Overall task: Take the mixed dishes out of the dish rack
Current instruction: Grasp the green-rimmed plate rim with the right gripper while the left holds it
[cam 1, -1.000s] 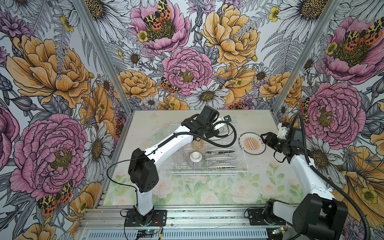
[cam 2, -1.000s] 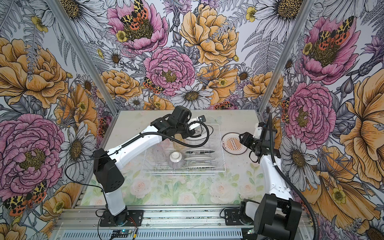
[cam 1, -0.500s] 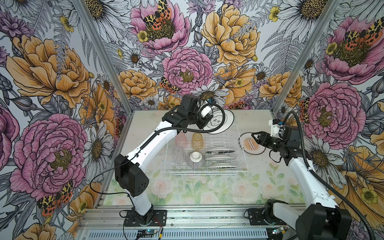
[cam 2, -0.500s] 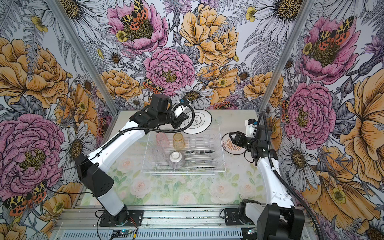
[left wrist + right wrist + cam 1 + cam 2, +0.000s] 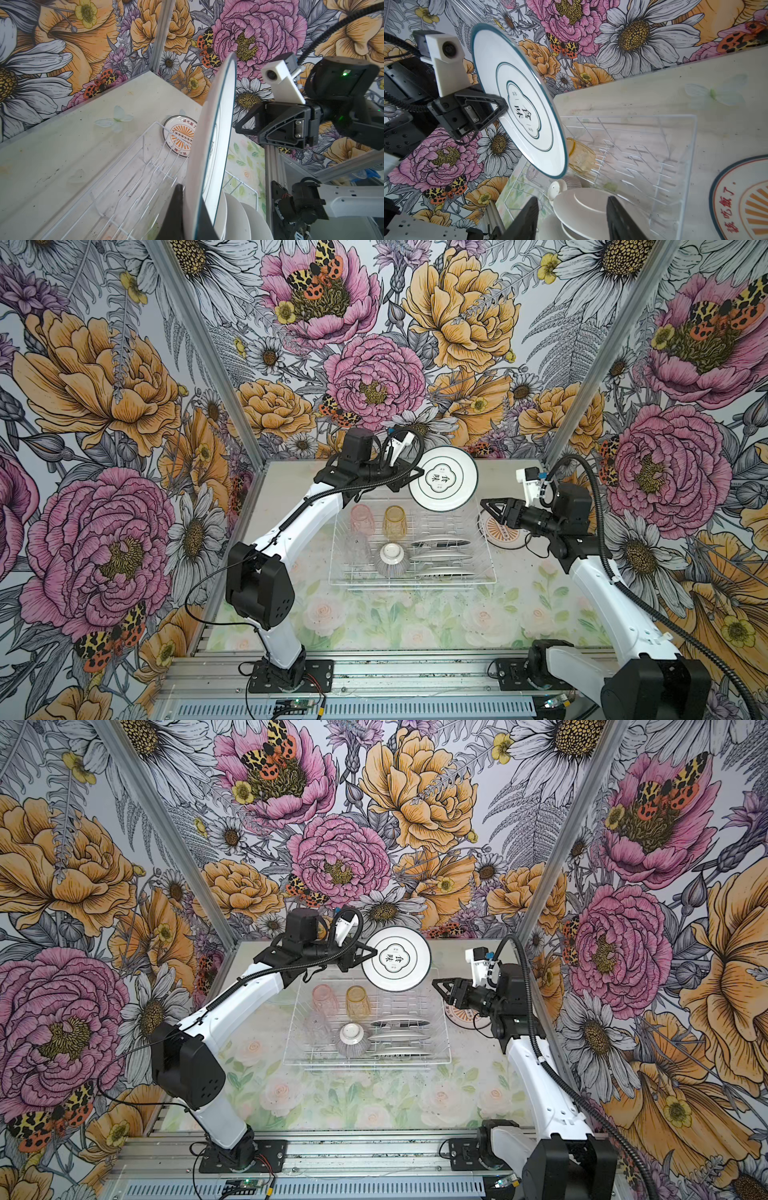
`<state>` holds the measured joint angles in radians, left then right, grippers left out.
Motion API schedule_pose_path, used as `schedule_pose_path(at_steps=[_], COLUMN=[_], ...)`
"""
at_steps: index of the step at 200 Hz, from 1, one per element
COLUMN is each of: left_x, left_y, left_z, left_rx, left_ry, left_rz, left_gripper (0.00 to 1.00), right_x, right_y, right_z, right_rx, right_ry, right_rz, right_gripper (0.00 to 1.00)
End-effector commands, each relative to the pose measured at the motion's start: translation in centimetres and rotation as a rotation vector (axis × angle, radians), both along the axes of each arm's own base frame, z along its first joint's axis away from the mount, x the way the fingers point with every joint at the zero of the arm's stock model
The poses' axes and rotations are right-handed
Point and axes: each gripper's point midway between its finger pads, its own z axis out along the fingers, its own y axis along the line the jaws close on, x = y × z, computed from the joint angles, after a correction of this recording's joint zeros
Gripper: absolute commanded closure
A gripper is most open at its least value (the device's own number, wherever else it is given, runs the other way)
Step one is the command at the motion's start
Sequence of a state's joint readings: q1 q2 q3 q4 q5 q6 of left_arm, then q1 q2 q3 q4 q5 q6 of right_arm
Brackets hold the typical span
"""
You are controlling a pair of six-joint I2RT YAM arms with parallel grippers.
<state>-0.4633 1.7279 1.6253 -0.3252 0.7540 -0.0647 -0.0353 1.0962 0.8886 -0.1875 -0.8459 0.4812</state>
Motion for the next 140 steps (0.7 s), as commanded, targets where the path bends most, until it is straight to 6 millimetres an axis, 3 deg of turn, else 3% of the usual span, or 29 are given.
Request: schedule_pose_path(at_steps=[1,50,95,126,130,140], left_x=[-0.6,-0.5,-0.8,-1.2,-0.6,-0.6], left_y=[-1.1,-2.0,-2.9,-3.7,-4.1,-4.4], left_z=[2.2,1.3,0.9,1.7,0.1,0.1], left_rx=[-0.13,-0.149,-0.157,-0.179,-0.169,-0.171], left_ry=[0.0,0.046,0.064,0.059,0.09,0.094], left_rz=[-0.09,-0.119,-0.144,-0.171,-0.171,-0.177], left_gripper=[0.96,0.96,0.95,0.95,0.95,0.94], right_x=[0.7,1.9,2.4,2.6,2.6,2.6], right_y=[0.9,1.4,1.8,1.9,1.9,2.0], right_z=[2.3,3.4,3.6,3.4,3.4,3.3], right_rx=[0.066,0.194,0.212,0.214,0.214,0.214], right_ry=[-0.08,-0.118,-0.123,-0.116,-0.116,-0.113], right_rz=[0.026,0.04,0.045,0.047,0.045,0.048], right_gripper=[0.46,0.48,0.57,0.6,0.6,0.62])
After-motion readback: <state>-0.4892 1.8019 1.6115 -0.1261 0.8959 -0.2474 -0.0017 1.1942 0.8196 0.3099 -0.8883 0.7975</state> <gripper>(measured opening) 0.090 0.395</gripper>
